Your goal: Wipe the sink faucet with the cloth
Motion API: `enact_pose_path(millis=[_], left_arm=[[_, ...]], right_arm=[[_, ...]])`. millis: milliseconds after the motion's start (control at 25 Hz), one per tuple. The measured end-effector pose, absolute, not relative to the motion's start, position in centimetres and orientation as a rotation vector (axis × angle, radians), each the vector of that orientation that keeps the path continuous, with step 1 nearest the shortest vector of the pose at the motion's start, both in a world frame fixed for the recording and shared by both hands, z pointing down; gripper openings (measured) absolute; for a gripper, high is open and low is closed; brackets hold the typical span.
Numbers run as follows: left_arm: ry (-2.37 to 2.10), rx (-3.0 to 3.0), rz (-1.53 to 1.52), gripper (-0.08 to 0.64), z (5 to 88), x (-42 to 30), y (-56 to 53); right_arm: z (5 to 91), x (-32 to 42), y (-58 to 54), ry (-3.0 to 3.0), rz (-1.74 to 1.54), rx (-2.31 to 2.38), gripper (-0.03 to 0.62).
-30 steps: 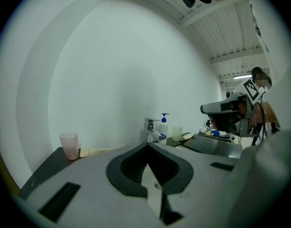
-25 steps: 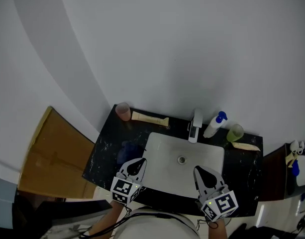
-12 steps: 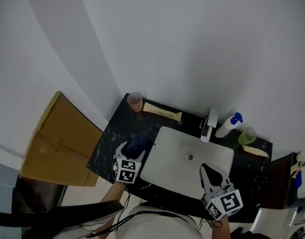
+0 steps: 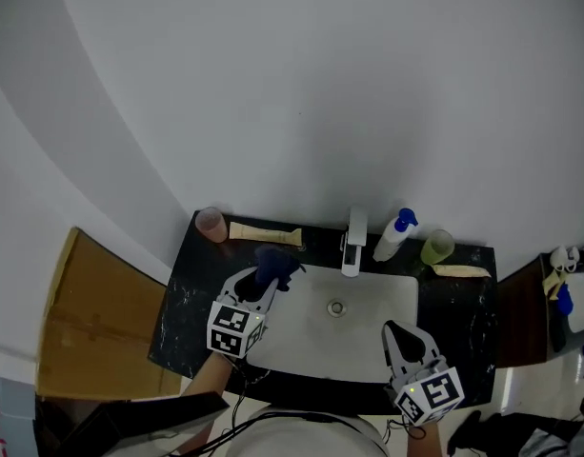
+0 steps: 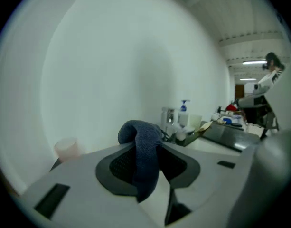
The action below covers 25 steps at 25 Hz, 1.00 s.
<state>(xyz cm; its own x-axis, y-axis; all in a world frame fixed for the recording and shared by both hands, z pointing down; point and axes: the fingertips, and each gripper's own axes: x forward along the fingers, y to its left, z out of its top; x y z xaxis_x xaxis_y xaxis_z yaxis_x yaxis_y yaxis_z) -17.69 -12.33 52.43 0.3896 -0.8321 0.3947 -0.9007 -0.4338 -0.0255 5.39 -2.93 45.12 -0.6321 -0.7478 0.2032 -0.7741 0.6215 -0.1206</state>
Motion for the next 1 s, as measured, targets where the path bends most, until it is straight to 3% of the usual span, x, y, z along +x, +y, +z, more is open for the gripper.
enact_pose_path(millis=[200, 360, 680, 1000], left_arm=[[-1.177, 2.850, 0.329, 0.130, 42.8, -7.0, -16.1], [-0.934, 2.935, 0.379, 0.130, 41.9, -2.0, -19.3], [-0.787, 2.839, 0.554, 0.129, 46.6, -0.3, -22.7], [-1.009, 2.786, 0.640, 0.130, 45.5, -2.5, -28.4]], right_arm=[[44.8, 8.0, -2.5, -2.666, 0.297, 1.391, 0.006], [45.1, 9.6, -2.5, -2.628, 0.309, 1.461, 0.006], [45.4, 11.4, -3.1, -2.574, 0.332, 1.560, 0.006], [44.9, 10.2, -3.9, -2.593, 0.313, 1.532, 0.006]])
